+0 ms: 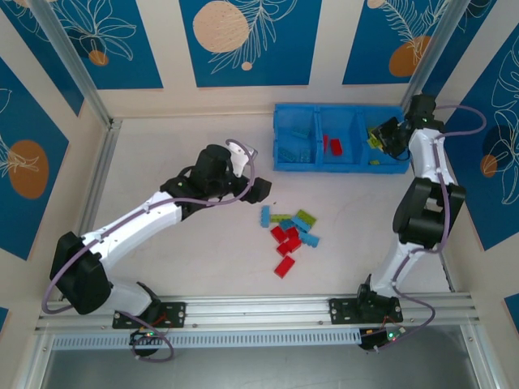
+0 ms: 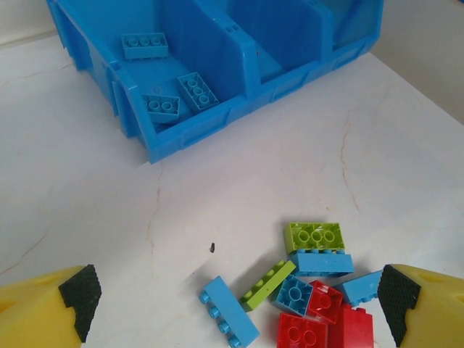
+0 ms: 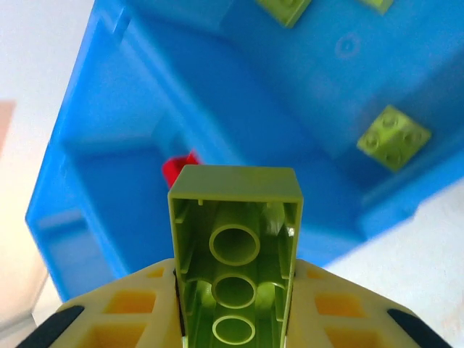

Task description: Sort the legos into containers by color

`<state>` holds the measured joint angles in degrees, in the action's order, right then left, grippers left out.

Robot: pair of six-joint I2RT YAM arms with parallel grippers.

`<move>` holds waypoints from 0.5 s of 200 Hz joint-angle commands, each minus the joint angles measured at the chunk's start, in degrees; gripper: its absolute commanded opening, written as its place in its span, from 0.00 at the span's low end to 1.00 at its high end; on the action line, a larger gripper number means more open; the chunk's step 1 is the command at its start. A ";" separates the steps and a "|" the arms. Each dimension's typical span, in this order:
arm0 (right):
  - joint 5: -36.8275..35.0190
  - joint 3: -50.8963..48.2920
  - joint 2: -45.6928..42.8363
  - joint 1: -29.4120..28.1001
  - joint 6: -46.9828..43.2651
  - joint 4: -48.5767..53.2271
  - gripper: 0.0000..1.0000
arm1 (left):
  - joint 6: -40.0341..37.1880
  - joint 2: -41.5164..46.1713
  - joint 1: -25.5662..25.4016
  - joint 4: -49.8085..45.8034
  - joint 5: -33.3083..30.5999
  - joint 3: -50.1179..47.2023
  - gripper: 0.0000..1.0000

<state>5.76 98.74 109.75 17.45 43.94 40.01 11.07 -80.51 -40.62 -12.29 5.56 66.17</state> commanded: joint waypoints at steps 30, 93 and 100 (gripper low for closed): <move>7.82 19.57 15.36 4.12 7.31 7.00 0.37 | 4.24 -0.88 -0.15 -2.45 0.30 1.99 0.99; 9.19 20.28 10.29 3.81 4.49 14.90 0.71 | 15.08 -7.76 -0.11 -11.82 -0.82 7.03 0.90; 10.30 15.47 6.55 3.63 4.84 12.56 0.71 | 15.87 -8.63 -0.13 -12.92 -0.75 7.69 0.88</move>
<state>11.81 123.57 126.67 21.32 48.84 51.81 21.69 -86.50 -40.62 -18.70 5.32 70.24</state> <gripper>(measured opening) 0.709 0.901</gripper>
